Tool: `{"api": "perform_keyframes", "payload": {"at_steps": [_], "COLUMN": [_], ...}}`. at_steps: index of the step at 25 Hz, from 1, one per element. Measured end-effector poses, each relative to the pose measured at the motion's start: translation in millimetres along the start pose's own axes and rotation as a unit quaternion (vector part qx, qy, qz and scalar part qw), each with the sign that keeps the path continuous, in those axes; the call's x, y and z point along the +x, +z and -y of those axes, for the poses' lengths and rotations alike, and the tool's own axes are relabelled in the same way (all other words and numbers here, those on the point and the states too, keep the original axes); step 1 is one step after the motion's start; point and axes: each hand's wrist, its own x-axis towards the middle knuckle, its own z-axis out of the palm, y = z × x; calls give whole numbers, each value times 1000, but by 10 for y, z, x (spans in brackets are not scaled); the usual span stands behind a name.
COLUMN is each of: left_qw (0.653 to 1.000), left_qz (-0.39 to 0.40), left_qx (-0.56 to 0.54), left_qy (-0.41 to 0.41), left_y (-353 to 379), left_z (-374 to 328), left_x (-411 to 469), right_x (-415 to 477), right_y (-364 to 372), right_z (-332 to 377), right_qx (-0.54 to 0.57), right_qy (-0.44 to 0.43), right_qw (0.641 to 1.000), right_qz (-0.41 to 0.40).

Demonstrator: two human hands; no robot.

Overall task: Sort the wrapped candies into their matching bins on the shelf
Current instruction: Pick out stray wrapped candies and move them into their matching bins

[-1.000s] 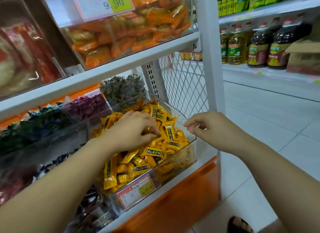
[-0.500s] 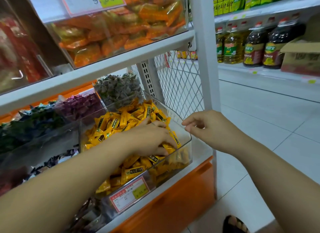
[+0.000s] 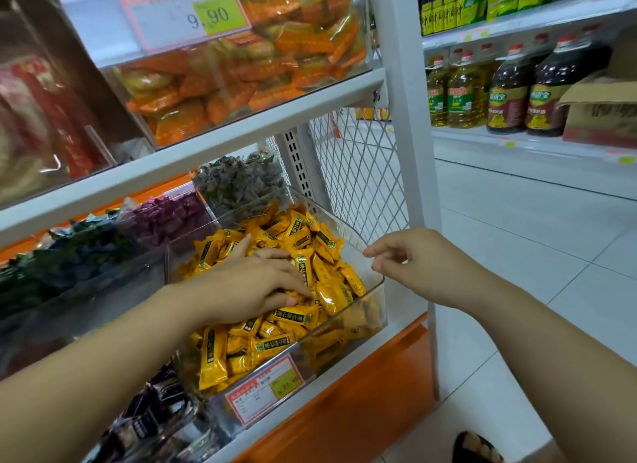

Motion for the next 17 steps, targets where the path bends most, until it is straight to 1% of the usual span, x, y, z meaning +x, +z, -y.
{"api": "perform_keyframes", "payload": {"at_steps": [1,2,3,4,5,6,7,8,10,11,13,17], "left_qw": [999,995,980,952,924,911,910,915,930,937,949,965], "left_qz": [-10,-36,-81,-140,-200,-243,-259,-251,-184,-147,-89,-29], "left_qx": [-31,-95,-184,-271,-324,-329,-311,-291,-267,-260,-253,-242], "left_qy": [0,-1,-3,-10,-26,-54,-90,-125,-173,-179,-164,-99], "left_y": [1,-12,-42,-79,-118,-133,-132,-112,-45,-14,12,-16], "left_z": [-5,-7,0,30,73,133,193,251,341,364,382,327], "left_x": [-17,-32,-43,-37,-9,50,124,218,427,519,627,509], "right_x": [12,33,71,130,207,303,413,524,712,776,827,793], "right_y": [12,21,34,53,77,109,155,206,307,334,331,297], "right_z": [12,35,59,87,110,129,142,147,130,114,85,55], "right_qx": [-2,-4,-3,3,11,13,8,-2,-17,-19,-17,-26], "right_qy": [-3,-7,-11,-14,-16,-18,-20,-23,-22,-18,-15,-25], "right_qw": [1000,999,999,997,996,995,995,996,997,997,997,998], "right_qz": [-12,-31,-53,-73,-89,-97,-96,-87,-73,-74,-76,-60]}}
